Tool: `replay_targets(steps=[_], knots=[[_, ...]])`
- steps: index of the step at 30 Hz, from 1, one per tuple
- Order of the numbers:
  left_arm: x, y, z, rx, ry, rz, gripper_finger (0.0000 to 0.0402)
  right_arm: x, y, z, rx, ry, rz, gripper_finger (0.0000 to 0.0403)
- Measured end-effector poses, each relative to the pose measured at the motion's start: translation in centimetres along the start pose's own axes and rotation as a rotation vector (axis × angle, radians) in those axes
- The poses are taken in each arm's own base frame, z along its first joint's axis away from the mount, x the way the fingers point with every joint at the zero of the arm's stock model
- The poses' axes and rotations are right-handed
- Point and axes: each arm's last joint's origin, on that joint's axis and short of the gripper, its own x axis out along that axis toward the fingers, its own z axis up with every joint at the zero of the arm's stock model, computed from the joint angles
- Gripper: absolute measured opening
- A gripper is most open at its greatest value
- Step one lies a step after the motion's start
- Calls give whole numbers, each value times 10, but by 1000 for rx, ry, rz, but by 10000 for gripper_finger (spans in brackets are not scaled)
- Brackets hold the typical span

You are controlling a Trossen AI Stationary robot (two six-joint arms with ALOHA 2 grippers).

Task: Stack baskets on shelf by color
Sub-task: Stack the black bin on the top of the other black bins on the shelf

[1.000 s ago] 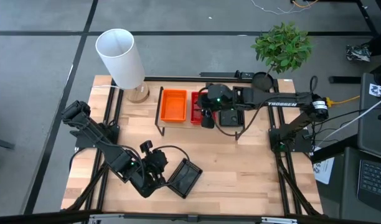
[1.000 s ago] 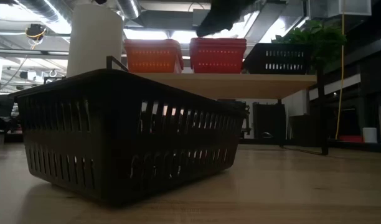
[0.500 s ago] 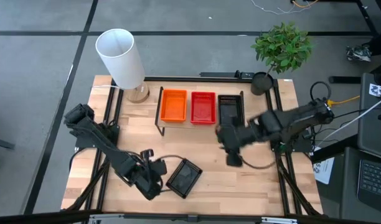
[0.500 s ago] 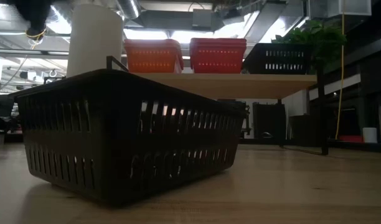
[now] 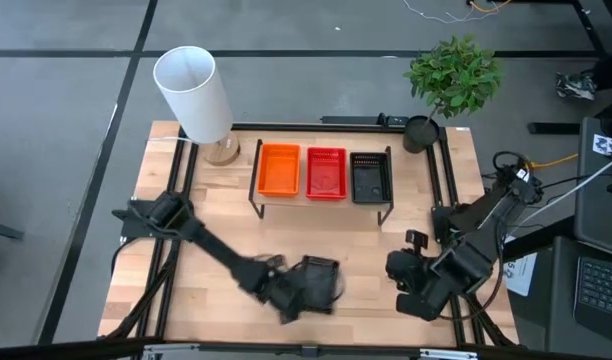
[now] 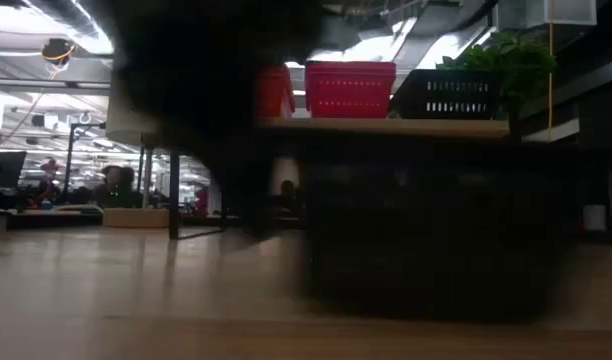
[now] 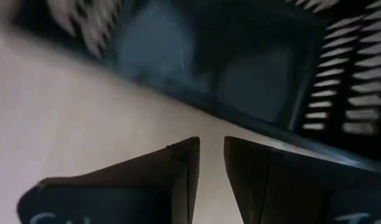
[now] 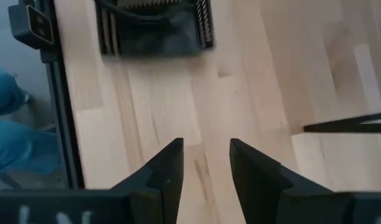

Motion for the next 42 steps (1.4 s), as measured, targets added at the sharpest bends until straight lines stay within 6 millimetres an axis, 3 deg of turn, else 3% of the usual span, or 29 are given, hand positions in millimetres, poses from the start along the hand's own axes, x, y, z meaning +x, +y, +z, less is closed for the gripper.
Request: replay_targets(steps=[3,5,17,26,29,33,42], knots=[[5,7,29,16,-125,-73,66,2,3,-8,27,9,-7,129],[5,12,36,32,-130,-79,66,6,4,-14,30,14,-14,129],[2,2,25,40,-127,-83,66,68,23,-39,-128,-60,124,129],[28,26,47,53,-195,-16,66,69,28,-38,-133,-91,167,129],[30,34,61,47,-277,6,66,68,30,-37,-167,-105,188,129],[24,30,74,66,-383,-55,66,68,37,-35,-218,-126,250,129],[5,2,48,74,-279,-166,66,95,53,-38,-217,-112,229,129]])
